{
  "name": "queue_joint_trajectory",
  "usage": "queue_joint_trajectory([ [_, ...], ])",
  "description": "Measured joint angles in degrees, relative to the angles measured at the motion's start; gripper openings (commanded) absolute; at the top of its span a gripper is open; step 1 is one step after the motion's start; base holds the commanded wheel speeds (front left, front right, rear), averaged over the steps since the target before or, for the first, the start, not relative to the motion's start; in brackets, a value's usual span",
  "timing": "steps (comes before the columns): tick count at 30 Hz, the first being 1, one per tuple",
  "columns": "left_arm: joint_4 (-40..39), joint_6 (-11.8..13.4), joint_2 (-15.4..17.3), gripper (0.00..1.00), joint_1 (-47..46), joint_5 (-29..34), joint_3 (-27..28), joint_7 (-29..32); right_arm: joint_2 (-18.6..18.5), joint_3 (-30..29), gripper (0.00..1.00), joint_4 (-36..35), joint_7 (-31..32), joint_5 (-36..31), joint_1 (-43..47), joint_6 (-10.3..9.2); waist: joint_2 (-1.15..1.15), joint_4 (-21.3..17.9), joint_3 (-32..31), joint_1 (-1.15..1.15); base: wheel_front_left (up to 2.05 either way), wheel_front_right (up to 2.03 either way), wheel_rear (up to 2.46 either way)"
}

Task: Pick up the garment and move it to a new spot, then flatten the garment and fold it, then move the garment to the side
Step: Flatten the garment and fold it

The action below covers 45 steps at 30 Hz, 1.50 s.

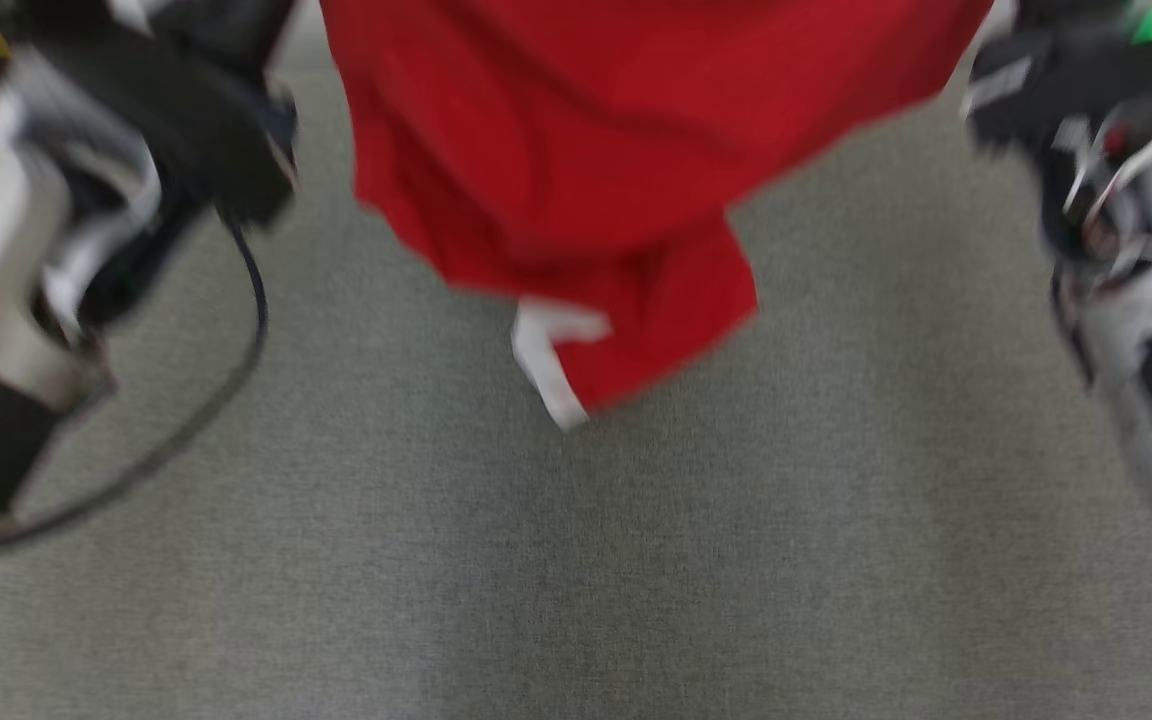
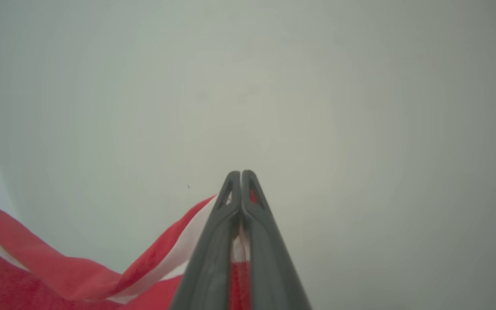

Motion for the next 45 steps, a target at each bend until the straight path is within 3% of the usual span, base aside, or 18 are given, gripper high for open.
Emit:
queue_joint_trajectory([
  [6, 5.4, 0.0, 1.5, 0.00, -20.1, -4.0, -4.7, 2.5, 0.1, 0.7, 0.00, 9.9, 3.6, 5.5, -21.6, 0.00, 0.01, -0.8, 7.4, 0.01, 0.00, 0.00, 0.00],
  [11, 8.3, 0.0, 2.2, 0.00, -31.6, -6.4, -8.0, 1.4, 0.1, 1.1, 0.00, 15.3, 4.0, 8.2, -32.9, 0.00, 0.01, -1.9, 12.7, 0.01, 0.00, 0.00, 0.00],
  [23, 12.7, 0.0, 2.6, 0.00, -39.3, -14.6, -16.0, -3.0, -2.7, 7.2, 0.00, 20.5, 2.2, 12.0, -39.7, 0.00, 0.01, -3.7, 18.9, 0.00, 0.00, 0.00, 0.00],
  [31, 11.6, 0.0, 3.1, 0.00, -33.8, -21.7, -20.1, -8.0, -4.7, 12.4, 0.00, 19.3, -0.5, 16.3, -33.8, 0.00, 0.00, -3.6, 17.1, -0.02, 0.00, 0.00, 0.00],
  [38, 6.5, 0.0, 5.1, 0.00, -20.9, -23.5, -23.4, -16.5, -7.9, 17.6, 0.00, 11.9, -3.2, 21.1, -19.4, 0.00, 0.00, -3.8, 12.8, -0.02, 0.00, 0.00, 0.00],
  [41, 4.0, 0.0, 5.4, 0.00, -12.5, -24.0, -22.0, -17.9, -9.8, 18.1, 0.00, 7.4, -4.0, 23.5, -10.6, 0.00, -0.01, -3.8, 10.3, -0.02, 0.00, 0.00, 0.00],
  [45, -1.1, 1.1, 3.7, 0.00, 2.2, -22.1, -12.6, -18.1, -12.5, 15.7, 0.00, 1.5, -4.3, 24.9, 3.4, 0.00, -0.01, -3.5, 6.9, -0.03, 0.00, 0.00, 0.00],
])
